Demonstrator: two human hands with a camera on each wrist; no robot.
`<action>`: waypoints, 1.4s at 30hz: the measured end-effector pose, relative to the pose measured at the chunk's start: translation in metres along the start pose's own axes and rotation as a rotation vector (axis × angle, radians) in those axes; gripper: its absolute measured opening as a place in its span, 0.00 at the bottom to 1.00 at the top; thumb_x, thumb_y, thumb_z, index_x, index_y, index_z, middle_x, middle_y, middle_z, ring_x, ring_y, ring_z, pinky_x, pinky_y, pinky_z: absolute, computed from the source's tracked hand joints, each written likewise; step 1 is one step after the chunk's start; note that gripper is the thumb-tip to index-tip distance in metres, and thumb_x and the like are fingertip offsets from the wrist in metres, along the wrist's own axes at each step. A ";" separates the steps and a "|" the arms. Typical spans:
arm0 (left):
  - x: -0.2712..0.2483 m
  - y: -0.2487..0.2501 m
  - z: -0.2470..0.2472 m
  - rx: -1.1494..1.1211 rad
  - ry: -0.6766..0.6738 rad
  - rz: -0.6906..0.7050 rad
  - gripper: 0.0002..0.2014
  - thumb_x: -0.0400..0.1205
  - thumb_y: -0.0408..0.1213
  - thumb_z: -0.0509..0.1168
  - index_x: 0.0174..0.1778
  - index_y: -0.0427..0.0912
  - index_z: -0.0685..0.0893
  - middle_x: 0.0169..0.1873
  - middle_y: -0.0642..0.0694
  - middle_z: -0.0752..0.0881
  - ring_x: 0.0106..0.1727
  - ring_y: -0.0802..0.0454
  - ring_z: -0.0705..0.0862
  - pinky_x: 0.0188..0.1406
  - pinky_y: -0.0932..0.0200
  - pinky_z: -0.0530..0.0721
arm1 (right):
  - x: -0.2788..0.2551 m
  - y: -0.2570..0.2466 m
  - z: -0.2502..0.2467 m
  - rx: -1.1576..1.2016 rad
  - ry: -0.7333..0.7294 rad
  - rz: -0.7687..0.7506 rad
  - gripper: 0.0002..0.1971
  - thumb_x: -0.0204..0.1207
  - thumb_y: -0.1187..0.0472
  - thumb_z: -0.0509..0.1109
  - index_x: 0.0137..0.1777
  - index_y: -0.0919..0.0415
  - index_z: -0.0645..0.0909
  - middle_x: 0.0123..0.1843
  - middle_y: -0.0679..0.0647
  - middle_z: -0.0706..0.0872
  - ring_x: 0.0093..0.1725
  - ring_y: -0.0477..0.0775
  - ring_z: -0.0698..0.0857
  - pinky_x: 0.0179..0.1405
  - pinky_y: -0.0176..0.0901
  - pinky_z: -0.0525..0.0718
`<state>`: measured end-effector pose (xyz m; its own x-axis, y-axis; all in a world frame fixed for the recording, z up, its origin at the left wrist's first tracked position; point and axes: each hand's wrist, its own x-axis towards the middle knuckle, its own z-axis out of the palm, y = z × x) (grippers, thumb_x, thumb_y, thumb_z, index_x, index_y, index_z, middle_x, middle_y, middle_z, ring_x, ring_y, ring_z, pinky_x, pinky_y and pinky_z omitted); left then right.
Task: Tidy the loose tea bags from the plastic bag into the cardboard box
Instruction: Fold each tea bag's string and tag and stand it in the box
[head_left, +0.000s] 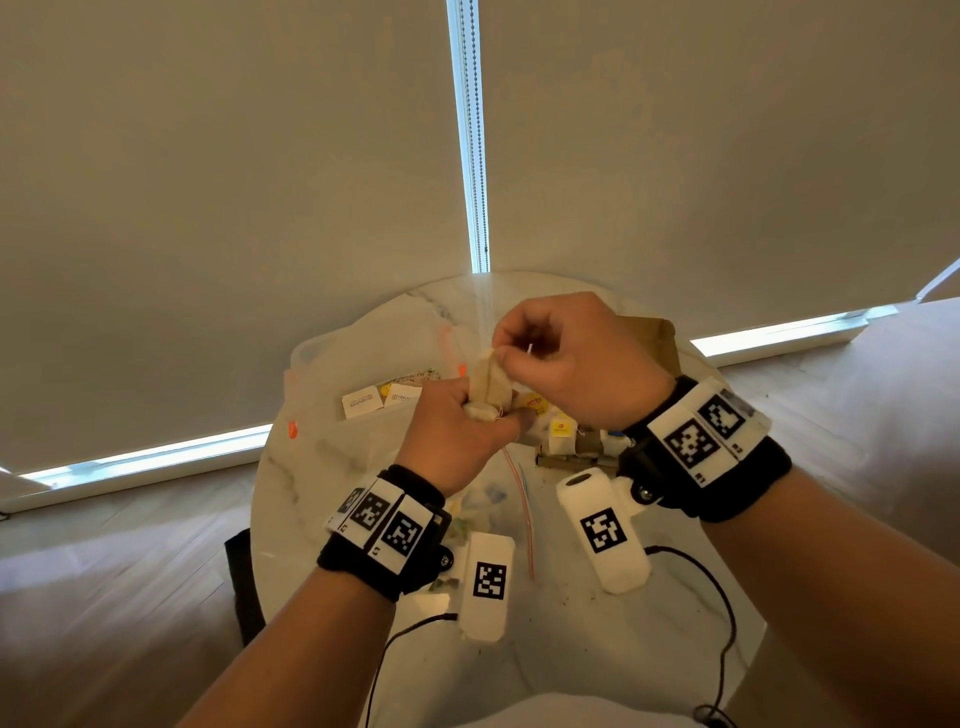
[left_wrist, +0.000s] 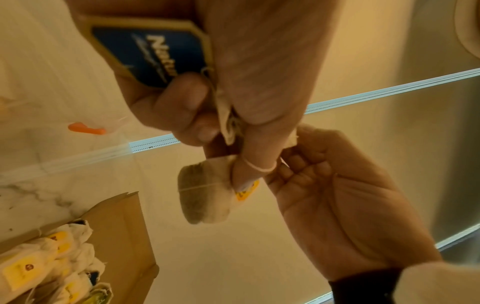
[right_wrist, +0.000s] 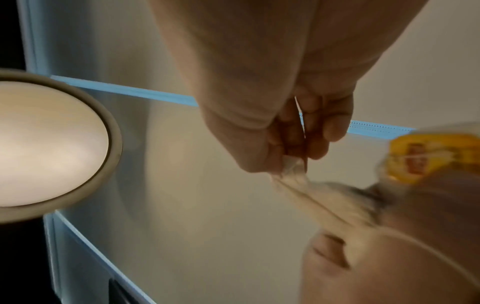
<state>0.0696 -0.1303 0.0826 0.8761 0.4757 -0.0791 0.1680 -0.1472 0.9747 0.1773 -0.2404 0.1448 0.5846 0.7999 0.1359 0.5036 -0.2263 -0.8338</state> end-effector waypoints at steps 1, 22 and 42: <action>0.000 -0.001 0.000 0.008 -0.004 -0.007 0.06 0.74 0.31 0.79 0.36 0.37 0.88 0.29 0.49 0.88 0.22 0.66 0.76 0.26 0.70 0.74 | 0.001 -0.001 -0.003 0.055 0.033 -0.009 0.05 0.75 0.67 0.73 0.41 0.57 0.85 0.35 0.44 0.86 0.34 0.39 0.84 0.37 0.29 0.81; 0.002 -0.001 -0.002 0.036 -0.020 0.025 0.09 0.75 0.33 0.78 0.34 0.50 0.88 0.25 0.62 0.82 0.22 0.67 0.75 0.25 0.74 0.70 | 0.007 0.040 -0.042 -0.006 0.291 0.073 0.03 0.76 0.68 0.72 0.44 0.60 0.85 0.37 0.54 0.91 0.37 0.51 0.91 0.42 0.51 0.91; 0.007 -0.007 -0.002 0.081 0.035 0.029 0.03 0.74 0.34 0.79 0.38 0.46 0.92 0.29 0.61 0.85 0.36 0.63 0.83 0.51 0.64 0.78 | -0.013 0.066 -0.019 0.006 -0.122 0.267 0.04 0.75 0.62 0.77 0.48 0.59 0.90 0.40 0.51 0.92 0.39 0.50 0.91 0.40 0.40 0.89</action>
<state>0.0733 -0.1245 0.0754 0.8649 0.5002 -0.0426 0.1804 -0.2305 0.9562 0.2152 -0.2760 0.0980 0.6150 0.7735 -0.1534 0.3385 -0.4347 -0.8346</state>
